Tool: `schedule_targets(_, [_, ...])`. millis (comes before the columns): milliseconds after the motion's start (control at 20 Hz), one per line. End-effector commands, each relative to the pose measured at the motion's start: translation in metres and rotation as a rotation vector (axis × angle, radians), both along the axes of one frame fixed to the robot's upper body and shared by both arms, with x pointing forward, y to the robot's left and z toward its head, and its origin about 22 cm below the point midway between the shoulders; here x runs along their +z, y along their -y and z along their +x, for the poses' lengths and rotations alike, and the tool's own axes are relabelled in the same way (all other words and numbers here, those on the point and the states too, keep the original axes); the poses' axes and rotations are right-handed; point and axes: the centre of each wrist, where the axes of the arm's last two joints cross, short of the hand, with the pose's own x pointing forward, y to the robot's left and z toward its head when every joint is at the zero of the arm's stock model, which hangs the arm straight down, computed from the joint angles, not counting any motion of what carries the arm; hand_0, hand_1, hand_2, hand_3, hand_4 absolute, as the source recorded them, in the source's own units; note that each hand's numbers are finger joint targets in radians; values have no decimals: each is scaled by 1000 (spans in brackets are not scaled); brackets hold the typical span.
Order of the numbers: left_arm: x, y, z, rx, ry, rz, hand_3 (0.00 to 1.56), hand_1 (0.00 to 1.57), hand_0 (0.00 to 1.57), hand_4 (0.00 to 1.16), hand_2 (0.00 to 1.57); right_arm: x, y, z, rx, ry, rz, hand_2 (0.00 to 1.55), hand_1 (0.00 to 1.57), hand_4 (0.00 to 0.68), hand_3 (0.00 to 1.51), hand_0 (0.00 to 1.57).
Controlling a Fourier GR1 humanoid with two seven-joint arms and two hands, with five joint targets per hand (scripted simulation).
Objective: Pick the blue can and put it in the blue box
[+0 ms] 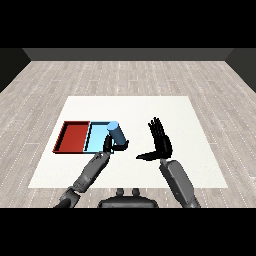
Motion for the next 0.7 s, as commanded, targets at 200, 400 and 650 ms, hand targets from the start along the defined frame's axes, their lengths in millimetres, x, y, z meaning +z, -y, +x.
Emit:
schedule_targets(200, [7, -54, 19, 82, -44, 65, 1501, 1571, 1571, 1132, 1571, 18, 74, -13, -164, 46, 40, 0, 0, 0, 0, 0])
schedule_targets(400, [11, -88, 35, 227, -127, 103, 1494, 1571, 1571, 1129, 1571, 12, 66, -8, -179, 13, 16, 0, 0, 0, 0, 0])
schedule_targets(650, [3, -124, 45, 310, -274, 125, 1502, 1571, 1571, 1090, 1571, 7, 72, -6, -230, 20, -7, 0, 0, 0, 0, 0])
